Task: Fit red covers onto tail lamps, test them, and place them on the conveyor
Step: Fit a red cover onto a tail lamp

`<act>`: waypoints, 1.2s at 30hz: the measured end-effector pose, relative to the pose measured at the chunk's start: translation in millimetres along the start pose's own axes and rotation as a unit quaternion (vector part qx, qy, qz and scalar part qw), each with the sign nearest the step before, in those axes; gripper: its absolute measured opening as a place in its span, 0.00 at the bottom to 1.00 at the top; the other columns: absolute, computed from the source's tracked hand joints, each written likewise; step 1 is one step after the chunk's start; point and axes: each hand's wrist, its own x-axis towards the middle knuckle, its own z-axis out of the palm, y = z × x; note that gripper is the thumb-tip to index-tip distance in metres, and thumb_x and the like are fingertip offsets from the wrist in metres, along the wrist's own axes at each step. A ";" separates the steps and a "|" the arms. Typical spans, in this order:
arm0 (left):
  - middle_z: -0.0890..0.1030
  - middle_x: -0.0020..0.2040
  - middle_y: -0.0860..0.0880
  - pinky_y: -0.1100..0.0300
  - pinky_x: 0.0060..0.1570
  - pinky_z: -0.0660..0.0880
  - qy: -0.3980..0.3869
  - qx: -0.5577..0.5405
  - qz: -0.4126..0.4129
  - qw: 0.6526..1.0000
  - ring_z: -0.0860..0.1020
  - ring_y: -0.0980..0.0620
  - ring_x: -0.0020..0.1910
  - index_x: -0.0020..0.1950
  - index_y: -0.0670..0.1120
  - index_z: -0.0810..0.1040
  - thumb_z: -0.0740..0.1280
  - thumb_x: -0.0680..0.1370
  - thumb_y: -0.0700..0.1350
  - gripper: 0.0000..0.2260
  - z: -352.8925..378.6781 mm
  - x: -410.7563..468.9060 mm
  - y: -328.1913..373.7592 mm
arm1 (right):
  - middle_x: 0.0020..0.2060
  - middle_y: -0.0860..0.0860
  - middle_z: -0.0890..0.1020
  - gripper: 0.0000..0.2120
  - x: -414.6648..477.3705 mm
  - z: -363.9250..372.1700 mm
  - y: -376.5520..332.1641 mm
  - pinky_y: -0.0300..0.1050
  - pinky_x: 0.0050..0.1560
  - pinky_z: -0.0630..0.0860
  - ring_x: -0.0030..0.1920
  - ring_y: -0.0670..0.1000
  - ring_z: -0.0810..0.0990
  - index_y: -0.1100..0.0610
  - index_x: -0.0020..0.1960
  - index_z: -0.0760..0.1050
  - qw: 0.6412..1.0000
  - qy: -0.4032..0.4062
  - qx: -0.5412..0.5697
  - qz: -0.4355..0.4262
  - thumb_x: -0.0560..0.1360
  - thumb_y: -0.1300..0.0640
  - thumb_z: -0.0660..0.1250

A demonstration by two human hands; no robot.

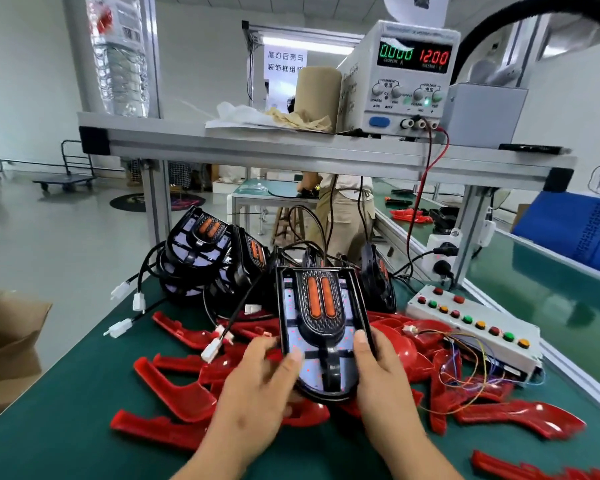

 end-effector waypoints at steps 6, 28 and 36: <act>0.86 0.45 0.43 0.55 0.42 0.79 -0.005 -0.137 -0.093 0.986 0.85 0.47 0.41 0.52 0.41 0.82 0.52 0.82 0.60 0.27 -38.1 23.7 -0.4 | 0.47 0.55 0.86 0.12 1.4 -14.8 -3.9 0.39 0.41 0.80 0.46 0.51 0.85 0.54 0.48 0.84 0.995 -0.049 0.079 0.032 0.76 0.51 0.63; 0.84 0.53 0.36 0.48 0.47 0.81 -0.189 -0.189 -0.202 0.942 0.84 0.39 0.49 0.55 0.41 0.84 0.63 0.74 0.62 0.27 -51.8 35.7 5.9 | 0.52 0.62 0.84 0.15 4.6 -41.5 -8.1 0.60 0.60 0.76 0.56 0.65 0.81 0.61 0.55 0.81 0.951 -0.296 -0.072 0.048 0.79 0.51 0.63; 0.84 0.51 0.35 0.47 0.38 0.82 -0.142 -0.176 -0.148 0.963 0.85 0.37 0.46 0.48 0.44 0.86 0.67 0.73 0.53 0.15 -50.9 28.8 11.7 | 0.36 0.63 0.82 0.33 13.5 -53.8 -25.7 0.41 0.35 0.73 0.33 0.50 0.77 0.62 0.43 0.82 0.983 -0.101 -0.153 0.015 0.69 0.31 0.63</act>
